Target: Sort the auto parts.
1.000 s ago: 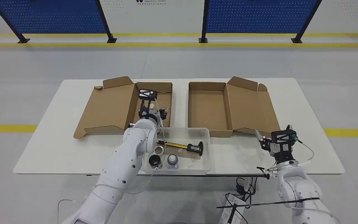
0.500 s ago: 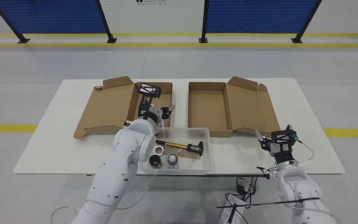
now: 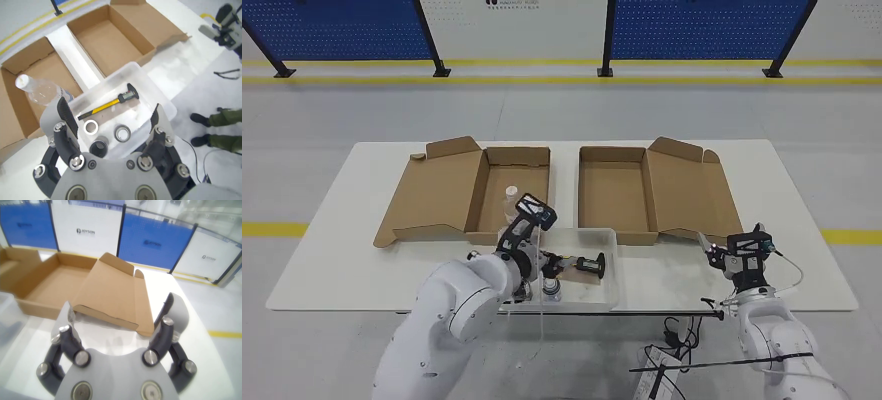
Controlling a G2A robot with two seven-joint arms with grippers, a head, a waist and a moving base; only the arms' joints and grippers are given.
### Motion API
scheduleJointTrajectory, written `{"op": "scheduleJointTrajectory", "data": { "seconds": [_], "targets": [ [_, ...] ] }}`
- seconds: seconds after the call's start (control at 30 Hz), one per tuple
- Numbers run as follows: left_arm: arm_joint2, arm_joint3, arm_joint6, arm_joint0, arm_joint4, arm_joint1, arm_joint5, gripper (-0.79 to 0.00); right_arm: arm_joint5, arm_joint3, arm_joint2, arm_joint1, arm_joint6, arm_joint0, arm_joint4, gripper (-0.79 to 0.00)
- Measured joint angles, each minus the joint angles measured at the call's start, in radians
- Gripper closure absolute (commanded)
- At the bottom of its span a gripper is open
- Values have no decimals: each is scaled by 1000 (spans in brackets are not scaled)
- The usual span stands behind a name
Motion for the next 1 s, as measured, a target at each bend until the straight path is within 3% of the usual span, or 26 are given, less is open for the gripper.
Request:
{"op": "scheduleJointTrajectory", "data": {
  "seconds": [0.27, 1.0],
  "targets": [
    [-10, -5, -124, -17, -65, 10, -11, -785, 0, 0, 0, 0, 0, 0, 0, -785],
    [-12, -5, -112, -33, -49, 12, -27, -785, 0, 0, 0, 0, 0, 0, 0, -785]
  ]
}}
